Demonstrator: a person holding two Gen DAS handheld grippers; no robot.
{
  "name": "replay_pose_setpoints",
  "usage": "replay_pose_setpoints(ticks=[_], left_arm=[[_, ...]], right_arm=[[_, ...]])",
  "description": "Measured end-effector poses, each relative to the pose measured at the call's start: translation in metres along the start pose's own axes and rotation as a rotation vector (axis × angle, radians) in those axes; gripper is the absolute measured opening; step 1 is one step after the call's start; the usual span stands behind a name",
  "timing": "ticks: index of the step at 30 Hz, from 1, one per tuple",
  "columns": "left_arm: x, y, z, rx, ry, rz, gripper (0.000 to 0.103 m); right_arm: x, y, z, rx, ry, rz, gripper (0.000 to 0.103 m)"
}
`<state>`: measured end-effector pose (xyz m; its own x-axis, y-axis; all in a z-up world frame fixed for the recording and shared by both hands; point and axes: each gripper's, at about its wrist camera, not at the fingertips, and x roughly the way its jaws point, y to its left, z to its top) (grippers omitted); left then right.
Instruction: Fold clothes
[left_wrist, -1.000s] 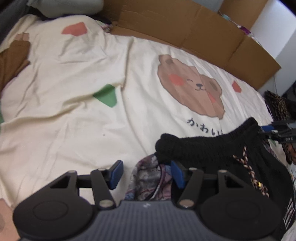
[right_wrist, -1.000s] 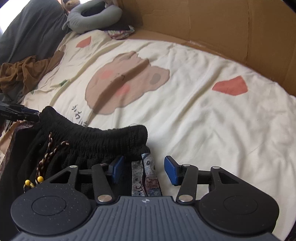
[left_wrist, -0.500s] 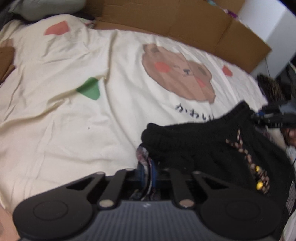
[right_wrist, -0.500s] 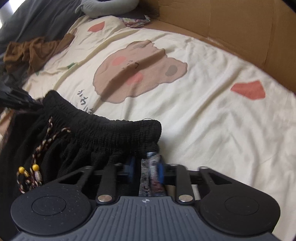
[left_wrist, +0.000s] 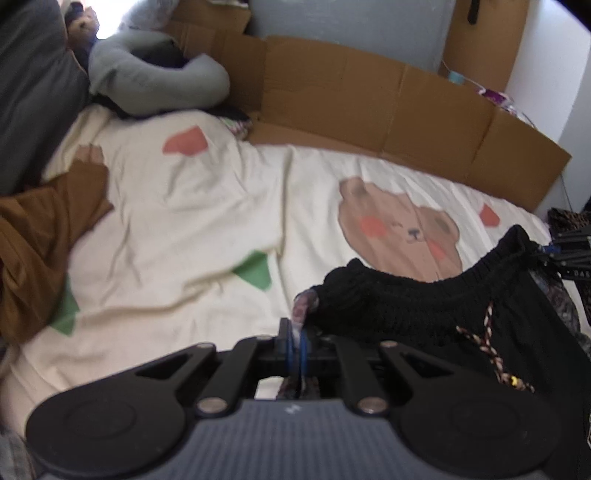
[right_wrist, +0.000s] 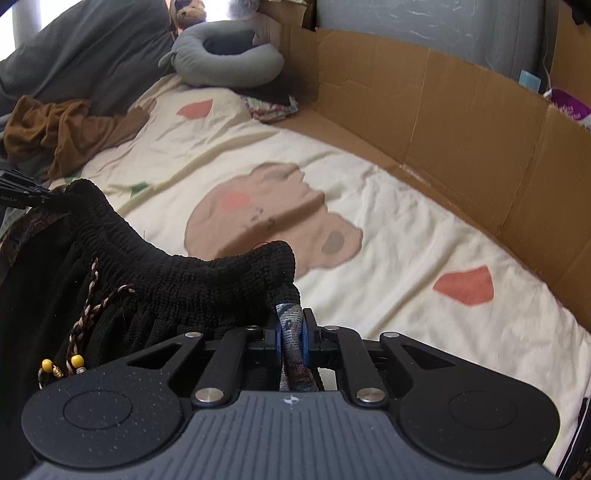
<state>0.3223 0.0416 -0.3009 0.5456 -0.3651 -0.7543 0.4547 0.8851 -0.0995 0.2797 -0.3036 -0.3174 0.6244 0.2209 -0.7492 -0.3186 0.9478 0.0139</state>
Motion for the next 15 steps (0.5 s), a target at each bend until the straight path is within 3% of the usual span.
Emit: replay_pose_setpoints(ticks=[15], left_arm=[[0.026, 0.025, 0.062, -0.011, -0.105, 0.079, 0.004]], right_arm=[[0.037, -0.011, 0.070, 0.045, -0.030, -0.065, 0.008]])
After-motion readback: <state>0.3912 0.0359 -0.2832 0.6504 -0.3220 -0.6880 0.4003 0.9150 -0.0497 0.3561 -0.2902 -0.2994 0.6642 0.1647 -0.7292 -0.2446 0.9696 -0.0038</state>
